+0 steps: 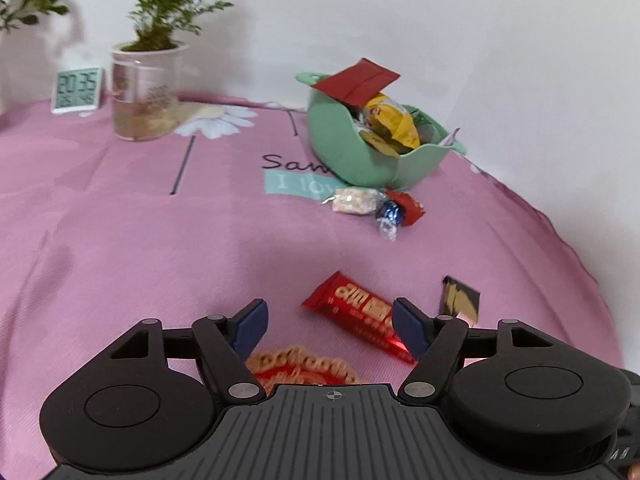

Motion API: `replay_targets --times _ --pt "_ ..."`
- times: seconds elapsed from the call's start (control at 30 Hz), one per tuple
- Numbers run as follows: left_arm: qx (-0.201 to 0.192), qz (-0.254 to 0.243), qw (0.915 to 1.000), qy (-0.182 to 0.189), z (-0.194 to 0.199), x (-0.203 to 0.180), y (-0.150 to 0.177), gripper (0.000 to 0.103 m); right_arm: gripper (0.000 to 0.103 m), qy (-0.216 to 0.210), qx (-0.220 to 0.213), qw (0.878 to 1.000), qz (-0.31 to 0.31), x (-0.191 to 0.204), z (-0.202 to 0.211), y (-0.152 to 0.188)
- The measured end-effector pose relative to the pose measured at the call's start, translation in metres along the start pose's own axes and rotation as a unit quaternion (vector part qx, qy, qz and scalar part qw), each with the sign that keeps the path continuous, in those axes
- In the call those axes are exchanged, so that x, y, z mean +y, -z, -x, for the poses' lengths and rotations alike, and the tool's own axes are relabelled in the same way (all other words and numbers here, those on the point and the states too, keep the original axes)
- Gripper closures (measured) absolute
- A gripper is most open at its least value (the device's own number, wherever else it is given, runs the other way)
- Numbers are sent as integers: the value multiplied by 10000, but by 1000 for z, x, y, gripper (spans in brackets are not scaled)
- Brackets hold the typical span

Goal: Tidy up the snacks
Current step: 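Grasp the pink peach candy packet with the right tool, then grasp the red Chinese-text bar with the left tool while the right tool holds the pink candy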

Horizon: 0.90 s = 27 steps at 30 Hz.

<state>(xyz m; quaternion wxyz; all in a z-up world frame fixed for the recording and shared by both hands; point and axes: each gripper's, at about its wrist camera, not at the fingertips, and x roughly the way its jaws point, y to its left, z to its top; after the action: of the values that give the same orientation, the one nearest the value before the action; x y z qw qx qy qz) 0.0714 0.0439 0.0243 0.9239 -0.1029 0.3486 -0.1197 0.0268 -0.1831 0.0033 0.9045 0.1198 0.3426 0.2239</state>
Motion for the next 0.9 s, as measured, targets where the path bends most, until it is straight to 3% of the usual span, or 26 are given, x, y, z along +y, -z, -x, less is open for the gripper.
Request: replay_targets --times 0.27,0.37,0.47,0.67,0.9 --pt "-110 -155 9983 -546 27 -6 8 0 21 451 -149 9979 443 28 -31 -6" --pt "-106 -148 9970 -753 31 -6 8 0 39 805 -250 9926 879 31 -38 0" --pt "-97 -150 9963 -846 31 -7 8 0 52 763 -314 9932 825 23 -30 1" --pt "-48 -86 9964 -840 22 -13 5 0 54 1093 -499 9907 631 -4 -9 6" --pt "36 -189 9948 -1005 9 -28 0 0 54 1062 -595 9922 267 -23 2 10"
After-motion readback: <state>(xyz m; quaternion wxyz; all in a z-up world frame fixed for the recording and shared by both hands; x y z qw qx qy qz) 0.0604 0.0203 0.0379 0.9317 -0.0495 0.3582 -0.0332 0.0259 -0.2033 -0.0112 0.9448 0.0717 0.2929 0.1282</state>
